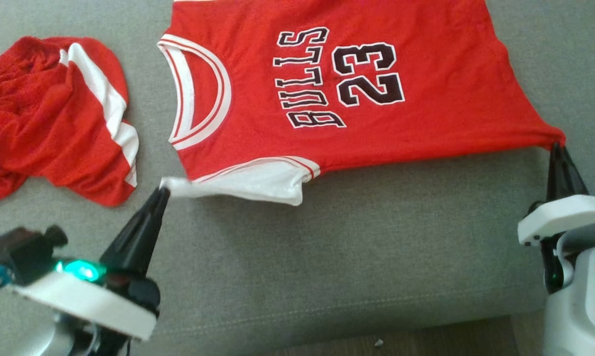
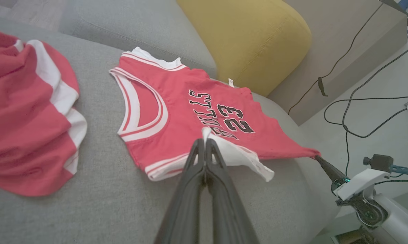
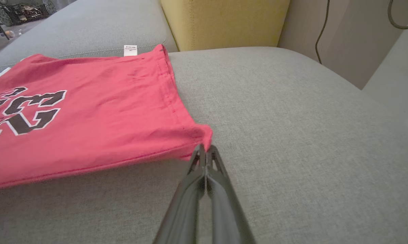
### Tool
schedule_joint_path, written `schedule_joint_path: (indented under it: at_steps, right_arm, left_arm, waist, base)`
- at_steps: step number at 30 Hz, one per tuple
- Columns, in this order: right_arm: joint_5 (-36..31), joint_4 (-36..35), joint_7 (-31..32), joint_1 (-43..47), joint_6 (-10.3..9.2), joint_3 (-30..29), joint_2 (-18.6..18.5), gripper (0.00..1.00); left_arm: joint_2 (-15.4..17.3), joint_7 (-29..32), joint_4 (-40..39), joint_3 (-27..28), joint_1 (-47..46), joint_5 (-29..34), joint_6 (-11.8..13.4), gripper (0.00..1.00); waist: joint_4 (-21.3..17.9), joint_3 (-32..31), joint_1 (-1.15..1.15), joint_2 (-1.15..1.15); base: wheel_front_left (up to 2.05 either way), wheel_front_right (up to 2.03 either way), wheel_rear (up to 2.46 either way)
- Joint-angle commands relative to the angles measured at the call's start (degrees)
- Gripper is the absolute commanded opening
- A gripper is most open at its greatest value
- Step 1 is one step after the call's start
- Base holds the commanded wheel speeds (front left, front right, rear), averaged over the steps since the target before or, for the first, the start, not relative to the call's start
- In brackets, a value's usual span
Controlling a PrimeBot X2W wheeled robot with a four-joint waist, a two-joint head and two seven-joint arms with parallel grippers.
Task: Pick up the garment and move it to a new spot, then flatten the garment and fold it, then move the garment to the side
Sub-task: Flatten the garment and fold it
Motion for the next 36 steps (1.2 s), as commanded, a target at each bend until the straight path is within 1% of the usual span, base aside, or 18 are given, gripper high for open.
schedule_joint_path:
  at_steps: [1,3,6,10,13,15,16,21,31,35,36]
  right_arm:
    - [1.22,-2.53,0.17,-1.51,0.19,1.57,-0.13,0.0]
    - [1.53,-3.47,0.35,-2.68,0.19,2.24,-0.12,0.0]
    - [2.48,-3.64,0.8,-4.99,0.19,3.29,-0.12,0.0]
    - [2.35,-2.67,1.13,-8.69,0.19,3.45,-0.41,0.0]
    - [2.04,-1.3,1.23,-11.41,0.19,3.55,-0.64,0.0]
    - [1.89,-0.09,1.24,-13.27,0.19,3.47,-0.84,0.0]
    - [1.89,-0.09,1.24,-13.27,0.19,3.47,-0.84,0.0]
    - [0.8,3.02,1.15,-17.97,0.19,2.31,-0.82,0.0]
    - [-1.49,8.94,-0.05,-24.41,0.19,-0.28,-0.31,0.0]
    - [-2.44,10.63,-2.05,-26.15,0.19,-1.34,-0.18,0.0]
    - [-2.84,11.51,-3.0,-26.78,0.19,-1.66,-0.15,0.0]
  left_arm:
    - [0.69,-0.17,-0.4,2.13,-4.09,0.58,-0.71,0.0]
    - [-0.41,-0.07,2.49,1.73,-7.07,1.8,-1.49,0.0]
    - [-2.7,-0.39,7.17,1.55,-11.44,4.1,-1.9,0.0]
    - [-6.12,-0.84,12.73,1.81,-16.94,6.11,-3.09,0.0]
    - [-7.8,-1.15,16.4,2.44,-20.82,8.31,-4.23,0.0]
    - [-8.22,-1.28,18.52,2.38,-23.5,10.74,-5.22,0.0]
    - [-8.22,-1.28,18.52,2.38,-23.5,10.74,-5.22,0.0]
    - [-10.35,-1.49,22.13,4.09,-29.41,15.36,-6.78,0.0]
    - [-13.23,-1.53,31.32,2.15,-38.5,21.84,-12.19,0.0]
    - [-14.88,-1.54,32.79,3.93,-40.93,24.76,-13.21,0.0]
    - [-15.69,-1.54,32.66,5.44,-41.15,26.31,-13.39,0.0]
  waist:
    - [0.02,0.39,0.01,-0.01]
    - [0.08,0.93,0.01,-0.01]
    - [-0.06,1.85,0.01,-0.01]
    - [0.19,3.51,0.01,-0.01]
    - [0.46,4.69,0.01,-0.01]
    - [0.67,5.59,0.01,-0.01]
    - [0.67,5.59,0.01,-0.01]
    - [1.13,7.79,0.01,-0.01]
    - [1.06,11.38,0.01,-0.01]
    - [0.9,12.27,0.01,-0.01]
    - [0.81,12.5,0.01,-0.01]
  base:
    - [0.0,0.0,0.0]
    - [0.0,0.0,0.0]
    - [0.0,0.0,0.0]
    - [0.0,0.0,0.0]
    - [0.0,0.0,0.0]
    - [0.0,0.0,0.0]
    - [0.0,0.0,0.0]
    - [0.0,0.0,0.0]
    - [0.0,0.0,0.0]
    - [0.0,0.0,0.0]
    - [0.0,0.0,0.0]
